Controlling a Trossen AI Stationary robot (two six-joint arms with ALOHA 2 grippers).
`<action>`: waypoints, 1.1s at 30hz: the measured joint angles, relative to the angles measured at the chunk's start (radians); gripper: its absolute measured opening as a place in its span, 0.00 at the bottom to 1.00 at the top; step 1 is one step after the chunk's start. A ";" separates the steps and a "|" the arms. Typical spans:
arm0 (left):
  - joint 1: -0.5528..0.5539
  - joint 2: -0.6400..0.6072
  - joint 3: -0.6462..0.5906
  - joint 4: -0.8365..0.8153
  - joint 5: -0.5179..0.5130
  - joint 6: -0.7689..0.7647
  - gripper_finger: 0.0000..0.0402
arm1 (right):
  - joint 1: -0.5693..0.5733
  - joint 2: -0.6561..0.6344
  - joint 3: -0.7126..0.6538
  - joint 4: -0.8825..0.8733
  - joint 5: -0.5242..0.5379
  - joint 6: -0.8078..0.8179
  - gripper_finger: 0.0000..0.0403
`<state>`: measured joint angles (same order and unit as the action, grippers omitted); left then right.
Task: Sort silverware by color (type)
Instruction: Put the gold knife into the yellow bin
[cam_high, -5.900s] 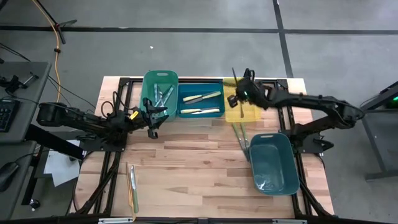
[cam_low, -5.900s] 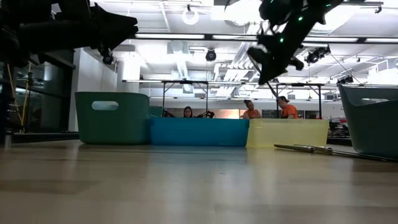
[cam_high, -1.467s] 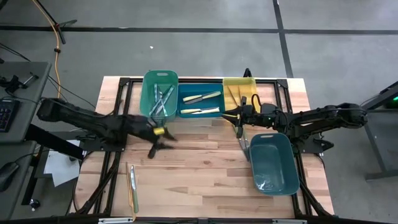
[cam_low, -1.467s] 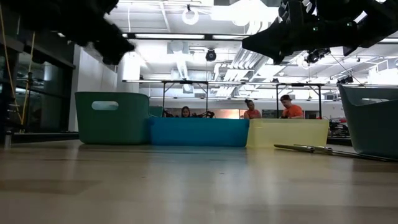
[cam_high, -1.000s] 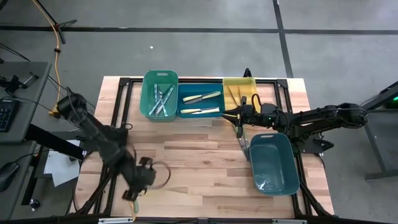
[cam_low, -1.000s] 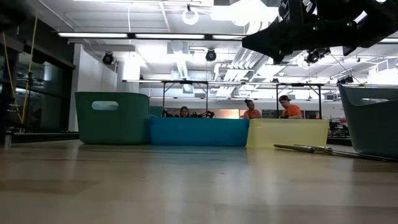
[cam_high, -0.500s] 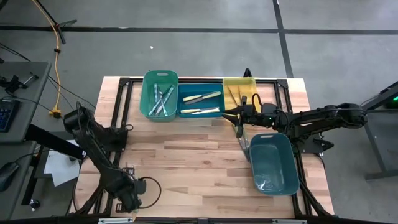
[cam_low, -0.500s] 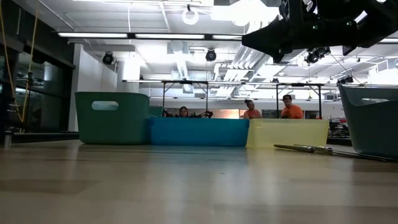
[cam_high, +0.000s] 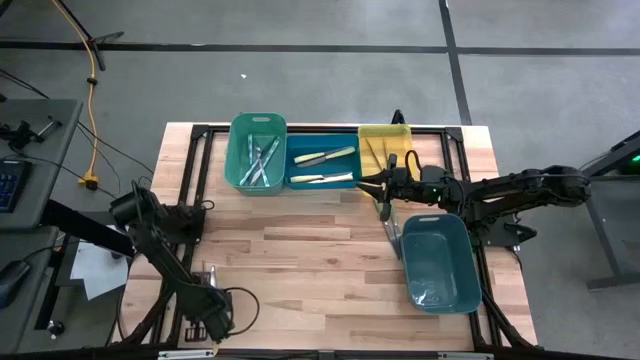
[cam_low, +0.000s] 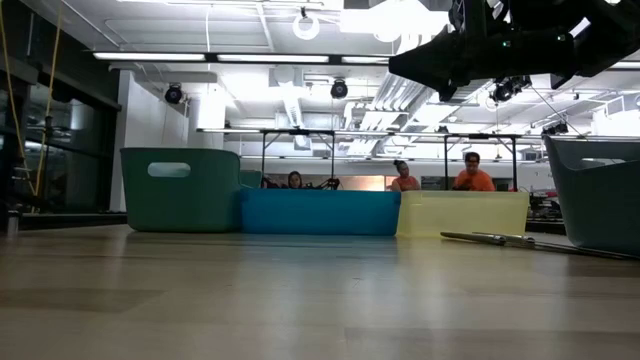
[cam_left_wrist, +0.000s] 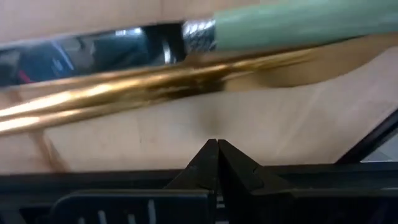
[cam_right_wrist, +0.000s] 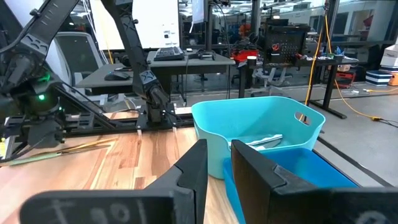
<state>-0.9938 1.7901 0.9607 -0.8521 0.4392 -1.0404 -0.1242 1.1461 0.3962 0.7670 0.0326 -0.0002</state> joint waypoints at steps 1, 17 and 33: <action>0.003 0.000 0.000 0.014 -0.001 0.013 0.00 | 0.000 0.000 0.000 0.000 0.000 0.000 0.17; 0.137 -0.001 0.002 0.060 -0.092 0.265 0.00 | 0.000 0.000 0.000 0.000 0.000 0.001 0.17; 0.300 -0.002 0.003 0.059 -0.208 0.569 0.00 | 0.000 0.000 0.000 -0.002 0.000 0.000 0.17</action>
<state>-0.6937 1.7878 0.9642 -0.7929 0.2308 -0.4712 -0.1242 1.1461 0.3962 0.7650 0.0330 0.0002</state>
